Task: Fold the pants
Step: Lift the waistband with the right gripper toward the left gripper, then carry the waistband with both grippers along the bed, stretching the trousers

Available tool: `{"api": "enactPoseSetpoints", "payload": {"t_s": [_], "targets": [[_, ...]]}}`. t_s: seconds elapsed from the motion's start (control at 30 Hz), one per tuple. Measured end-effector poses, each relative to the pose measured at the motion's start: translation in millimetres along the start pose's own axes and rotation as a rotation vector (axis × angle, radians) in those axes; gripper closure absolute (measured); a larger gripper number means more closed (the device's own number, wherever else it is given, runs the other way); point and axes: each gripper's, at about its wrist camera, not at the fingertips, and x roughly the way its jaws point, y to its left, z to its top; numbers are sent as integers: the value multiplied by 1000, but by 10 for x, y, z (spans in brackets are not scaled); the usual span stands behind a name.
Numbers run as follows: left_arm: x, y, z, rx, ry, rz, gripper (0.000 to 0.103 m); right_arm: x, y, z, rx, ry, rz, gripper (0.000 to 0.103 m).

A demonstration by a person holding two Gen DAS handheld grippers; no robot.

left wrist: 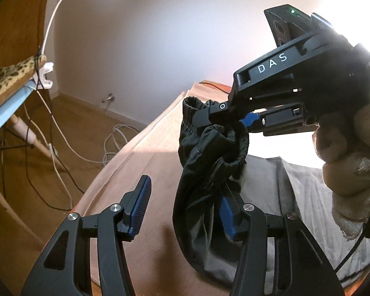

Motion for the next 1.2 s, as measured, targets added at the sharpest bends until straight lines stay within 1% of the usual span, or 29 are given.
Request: {"api": "enactPoseSetpoints", "payload": {"t_s": [0.1, 0.17, 0.2, 0.27, 0.33, 0.53, 0.73, 0.93, 1.2], "targets": [[13, 0, 17, 5, -9, -18, 54, -22, 6, 7, -1, -3, -1, 89], [14, 27, 29, 9, -17, -36, 69, -43, 16, 7, -5, -5, -5, 89], [2, 7, 36, 10, -18, -47, 82, -42, 25, 10, -5, -6, -7, 89], [-44, -56, 54, 16, -27, -58, 85, -73, 25, 2, -3, -10, -5, 89], [-77, -88, 70, 22, -39, -68, 91, -116, 25, -10, -1, -19, -5, 89], [-211, -228, 102, 37, -66, -115, 95, -302, -3, -52, 5, -48, -1, 89], [-387, -473, 118, 67, -80, -162, 95, -642, -76, -190, 18, -85, 0, 89], [-573, -826, 99, 105, -80, -213, 96, -1054, -208, -388, 49, -132, -8, 89], [-815, -1432, -17, 184, -54, -294, 96, -1663, -620, -731, 123, -189, -14, 89]]}}
